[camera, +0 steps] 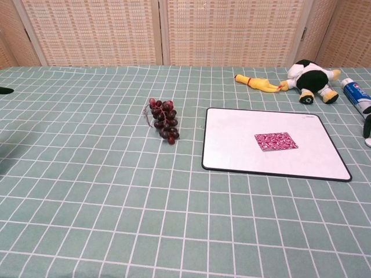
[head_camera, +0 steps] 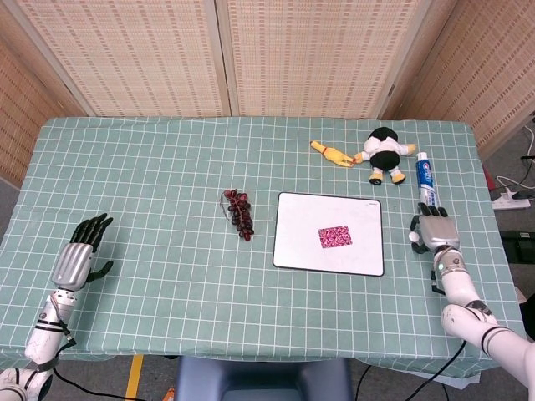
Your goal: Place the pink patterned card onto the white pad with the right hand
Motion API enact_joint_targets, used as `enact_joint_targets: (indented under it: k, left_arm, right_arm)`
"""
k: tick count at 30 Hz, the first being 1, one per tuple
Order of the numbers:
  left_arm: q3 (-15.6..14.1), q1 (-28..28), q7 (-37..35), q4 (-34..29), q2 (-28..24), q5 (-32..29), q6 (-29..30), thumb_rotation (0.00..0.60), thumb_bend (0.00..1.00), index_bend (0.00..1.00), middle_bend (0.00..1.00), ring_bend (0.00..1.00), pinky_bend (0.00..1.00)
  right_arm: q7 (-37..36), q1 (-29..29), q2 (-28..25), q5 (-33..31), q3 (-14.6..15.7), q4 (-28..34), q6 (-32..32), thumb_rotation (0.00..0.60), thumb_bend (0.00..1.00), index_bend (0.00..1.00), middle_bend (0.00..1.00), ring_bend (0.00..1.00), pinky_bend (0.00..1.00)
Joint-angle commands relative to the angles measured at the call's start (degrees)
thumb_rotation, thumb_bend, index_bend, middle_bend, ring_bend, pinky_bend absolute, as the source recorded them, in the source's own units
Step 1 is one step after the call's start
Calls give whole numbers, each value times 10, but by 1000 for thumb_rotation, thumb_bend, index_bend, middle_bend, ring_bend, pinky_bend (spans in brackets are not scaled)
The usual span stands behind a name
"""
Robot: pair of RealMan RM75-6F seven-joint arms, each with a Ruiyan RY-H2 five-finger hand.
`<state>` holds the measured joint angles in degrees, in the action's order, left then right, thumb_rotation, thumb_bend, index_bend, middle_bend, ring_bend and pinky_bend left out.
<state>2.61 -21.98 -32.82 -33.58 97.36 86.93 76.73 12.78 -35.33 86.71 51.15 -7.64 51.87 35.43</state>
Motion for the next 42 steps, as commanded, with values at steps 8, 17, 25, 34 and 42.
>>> enact_joint_targets:
  k: [8,17,25,34,42]
  left_arm:
    - [0,0,-3,-2,-1,0,0,600,242,0,0,0,0]
    - [1,0,-7,-3,-2,-1,-1,600,242,0,0,0,0]
    - [1,0,-6,-2,-2,0,-1,600,242,0,0,0,0]
    - [2,1,-10,-3,-4,-1,1,600,242,0,0,0,0]
    - [2,1,-12,-3,-6,-1,2,600,241,0,0,0,0]
  right_arm:
    - [-5,1,3,4,-4,-3,2,600,342,453,0,0,0]
    - [-17,4,0,14,-10,4,9,600,342,500,0,0,0]
    - [-13,-2,-27,42,-17,76,40,600,342,509,0,0,0]
    - [77,-35,-50,29,-27,206,85,600,342,521,0,0,0]
    - [139,-71,-35,-19,-28,260,95,600,342,527,0,0,0]
